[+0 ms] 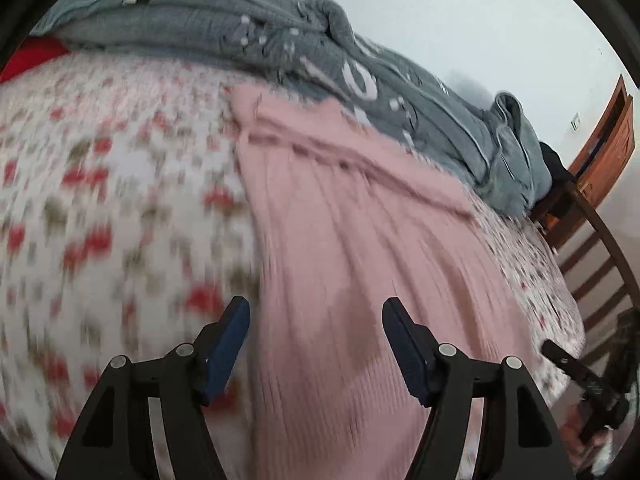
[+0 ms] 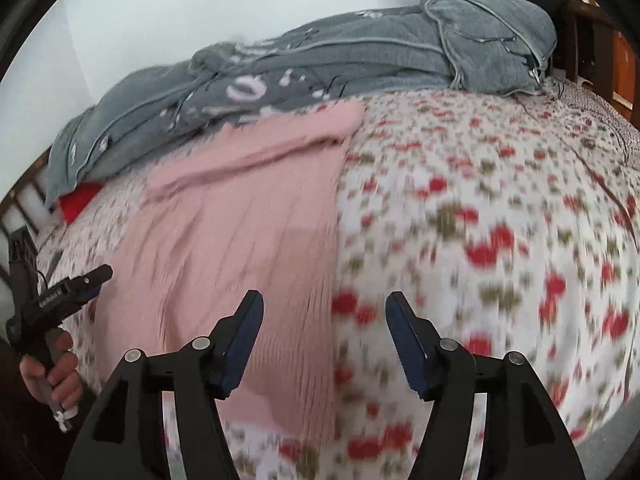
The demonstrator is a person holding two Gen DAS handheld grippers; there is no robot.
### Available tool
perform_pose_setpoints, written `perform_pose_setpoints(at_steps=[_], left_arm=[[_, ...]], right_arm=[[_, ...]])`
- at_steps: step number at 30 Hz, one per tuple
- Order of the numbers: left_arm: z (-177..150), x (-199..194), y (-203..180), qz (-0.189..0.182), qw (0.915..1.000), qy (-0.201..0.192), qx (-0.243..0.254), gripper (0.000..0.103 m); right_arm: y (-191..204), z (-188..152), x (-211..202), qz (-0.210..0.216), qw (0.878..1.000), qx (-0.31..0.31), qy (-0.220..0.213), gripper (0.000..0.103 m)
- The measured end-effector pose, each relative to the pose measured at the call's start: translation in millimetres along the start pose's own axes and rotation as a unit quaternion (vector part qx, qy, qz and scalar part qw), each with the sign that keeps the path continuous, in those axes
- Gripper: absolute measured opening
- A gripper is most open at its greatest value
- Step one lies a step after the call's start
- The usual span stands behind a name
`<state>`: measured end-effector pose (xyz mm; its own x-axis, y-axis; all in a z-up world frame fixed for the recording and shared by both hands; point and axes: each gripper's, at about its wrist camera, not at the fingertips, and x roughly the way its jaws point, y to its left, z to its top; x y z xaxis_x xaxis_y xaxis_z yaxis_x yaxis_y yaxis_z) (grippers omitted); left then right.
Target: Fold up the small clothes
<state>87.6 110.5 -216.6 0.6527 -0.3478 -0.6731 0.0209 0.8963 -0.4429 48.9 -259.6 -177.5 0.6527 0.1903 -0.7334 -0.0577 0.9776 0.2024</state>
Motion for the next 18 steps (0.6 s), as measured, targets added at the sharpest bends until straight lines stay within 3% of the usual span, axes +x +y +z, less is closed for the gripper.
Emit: perform_pose_setpoints(at_steps=[7,9,12,13,14,15,16,18], left_arm=[[-38,-19,-2,0.032,0.9994,0.001,-0.016,0.067],[-43,-18,-4,0.049,0.9987,0.005,-0.011,0.065],[-49,-12,-12,0.077,0.997,0.008,0.007,0.062],[-50,-10,-15,0.093,0.9955,0.007,0.016,0.049],[-50,-10,-17,0.108,0.9938,0.007,0.026,0.04],[-50,-11,-19,0.115,0.9927,0.006,0.035,0.02],[-48,-14,-18,0.098,0.9943,0.01,0.041,0.009],[-41,-31,-10,0.075,0.9966,0.002,0.034,0.008]], right_arm=[[21,-40,19,-0.016,0.999,-0.032,0.036,0.059],[29,-44,20,-0.031,0.998,-0.044,0.015,0.049],[34,-45,21,-0.021,0.999,-0.042,0.006,0.022],[36,-45,21,-0.013,0.999,-0.042,0.008,0.008],[37,-44,21,-0.015,0.999,-0.045,0.007,0.008],[38,-44,20,-0.015,0.999,-0.051,0.005,0.007],[39,-44,17,-0.014,0.998,-0.057,0.002,0.007],[25,-41,-1,0.008,0.999,-0.036,-0.026,0.006]])
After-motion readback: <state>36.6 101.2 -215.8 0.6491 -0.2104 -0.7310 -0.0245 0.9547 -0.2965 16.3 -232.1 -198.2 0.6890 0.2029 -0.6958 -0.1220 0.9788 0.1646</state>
